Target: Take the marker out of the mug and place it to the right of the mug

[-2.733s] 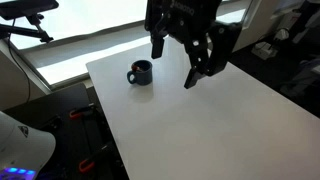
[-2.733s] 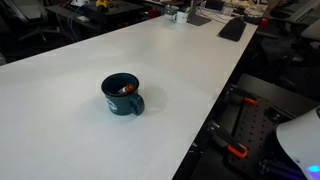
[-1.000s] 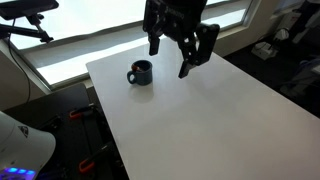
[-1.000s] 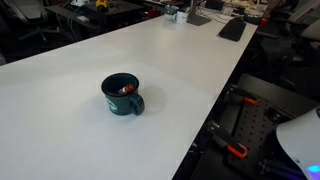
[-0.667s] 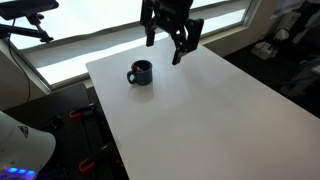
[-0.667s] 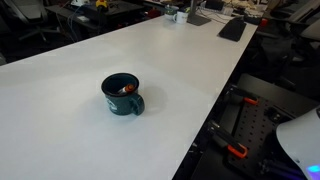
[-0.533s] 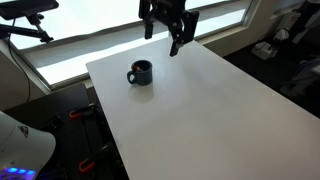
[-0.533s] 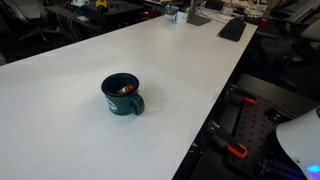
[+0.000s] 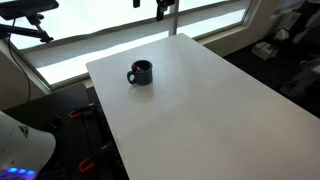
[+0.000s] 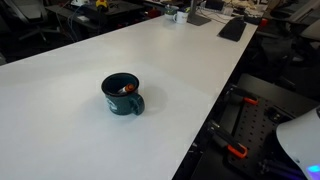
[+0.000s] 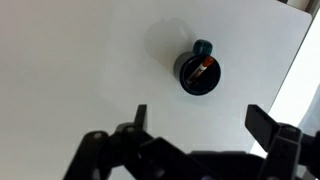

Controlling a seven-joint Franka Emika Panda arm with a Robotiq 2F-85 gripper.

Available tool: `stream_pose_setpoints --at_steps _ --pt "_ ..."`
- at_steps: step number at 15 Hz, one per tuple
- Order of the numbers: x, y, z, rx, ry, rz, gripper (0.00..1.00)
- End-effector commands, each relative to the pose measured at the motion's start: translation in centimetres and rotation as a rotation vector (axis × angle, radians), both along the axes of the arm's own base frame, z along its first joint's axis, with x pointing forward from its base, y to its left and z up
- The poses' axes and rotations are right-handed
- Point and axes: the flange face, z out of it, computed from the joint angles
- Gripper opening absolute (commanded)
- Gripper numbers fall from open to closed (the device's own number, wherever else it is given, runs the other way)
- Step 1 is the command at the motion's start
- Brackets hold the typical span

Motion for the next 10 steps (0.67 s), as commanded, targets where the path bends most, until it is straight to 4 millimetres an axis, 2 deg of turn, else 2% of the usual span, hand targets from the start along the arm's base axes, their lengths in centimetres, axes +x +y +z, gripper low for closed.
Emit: stream_pose_setpoints --at_steps 1,5,10 --pt "-0.1 2.2 0.0 0.014 0.047 -0.002 1.00" --pt "-0.1 3.6 -1.6 -0.004 0.098 -0.002 1.00" --pt "0.3 4.3 -4.7 -0.033 0.149 -0.014 1.00"
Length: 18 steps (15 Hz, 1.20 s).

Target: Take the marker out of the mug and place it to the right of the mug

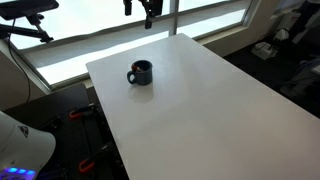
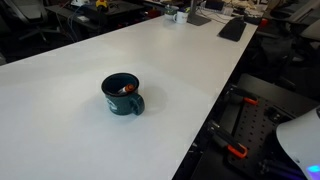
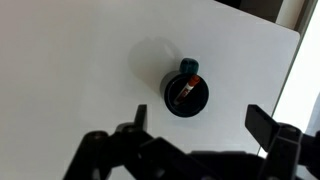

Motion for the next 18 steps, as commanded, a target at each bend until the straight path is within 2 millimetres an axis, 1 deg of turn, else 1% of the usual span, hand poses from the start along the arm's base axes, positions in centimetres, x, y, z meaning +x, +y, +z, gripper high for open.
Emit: stream_pose_setpoints --at_steps 1,6,8,9,11,14,15,18 --pt "0.4 0.7 -1.9 -0.027 0.050 -0.026 1.00" --pt "0.6 0.8 -4.6 -0.047 0.106 -0.024 1.00" --pt "0.7 0.9 -4.7 -0.034 0.144 -0.001 1.00" --pt "0.6 0.5 -5.0 -0.028 0.112 -0.008 1.00" --pt "0.6 0.6 -5.3 -0.029 0.128 -0.006 1.00" --pt "0.6 0.6 -5.3 -0.029 0.129 -0.005 1.00" --pt "0.6 0.9 -5.2 -0.030 0.134 -0.008 1.00" --pt "0.7 1.4 -6.5 -0.057 0.150 -0.010 1.00"
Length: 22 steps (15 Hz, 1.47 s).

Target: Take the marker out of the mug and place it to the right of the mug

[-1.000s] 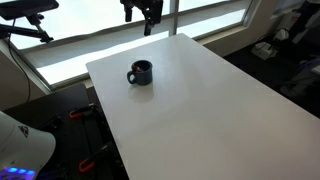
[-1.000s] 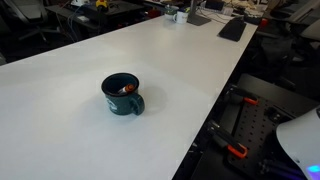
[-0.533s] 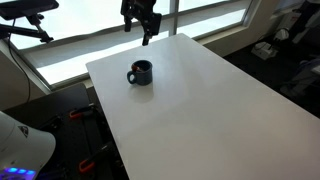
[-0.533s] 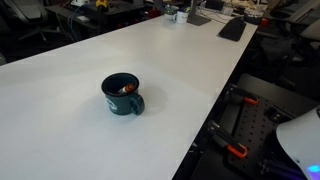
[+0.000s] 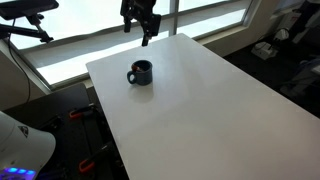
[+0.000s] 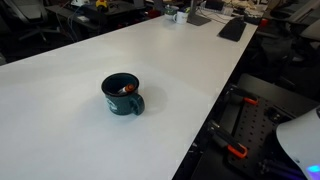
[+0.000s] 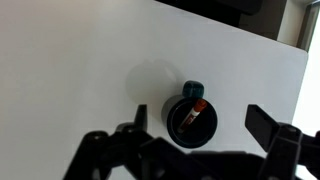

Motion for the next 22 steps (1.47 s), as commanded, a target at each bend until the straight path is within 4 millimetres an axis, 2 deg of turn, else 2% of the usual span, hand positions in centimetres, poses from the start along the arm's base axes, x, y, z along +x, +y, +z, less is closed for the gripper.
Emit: stream_pose_setpoints --at_steps 1,12,22 --pt "0.3 0.9 -1.5 -0.035 0.028 -0.003 1.00" --pt "2.3 1.8 -7.8 0.012 0.068 0.020 1.00" --pt "3.3 3.3 -10.9 0.099 0.140 0.249 1.00"
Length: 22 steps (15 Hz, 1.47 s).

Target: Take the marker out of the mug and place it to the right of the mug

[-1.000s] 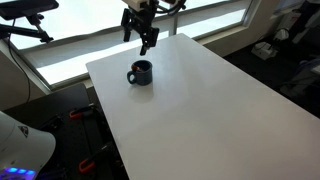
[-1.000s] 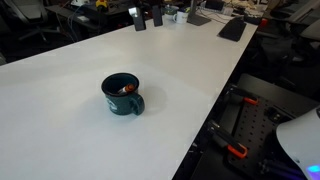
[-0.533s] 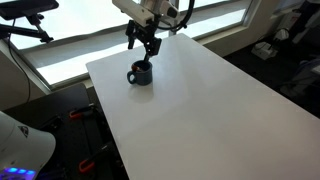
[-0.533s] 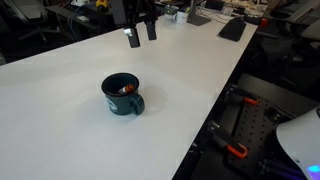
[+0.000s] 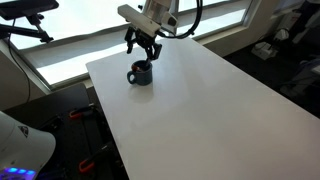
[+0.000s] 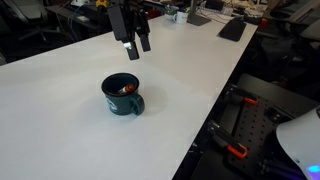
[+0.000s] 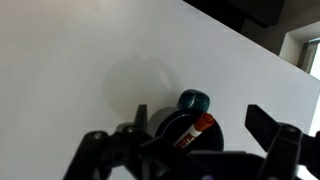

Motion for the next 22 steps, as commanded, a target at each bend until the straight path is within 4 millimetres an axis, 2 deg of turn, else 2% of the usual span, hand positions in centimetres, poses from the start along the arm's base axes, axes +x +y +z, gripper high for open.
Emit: stream_pose_setpoints --at_steps 1,6,8,15,22 --pt "0.9 0.6 -0.2 0.063 0.022 0.104 1.00" --pt "1.6 0.7 -1.5 0.104 0.047 0.227 1.00" --pt "1.1 0.6 -1.7 0.085 0.028 0.208 1.00" --pt "1.3 0.5 -2.4 0.074 0.041 0.221 1.00" --pt "2.0 4.7 -4.0 0.122 0.038 0.215 1.00"
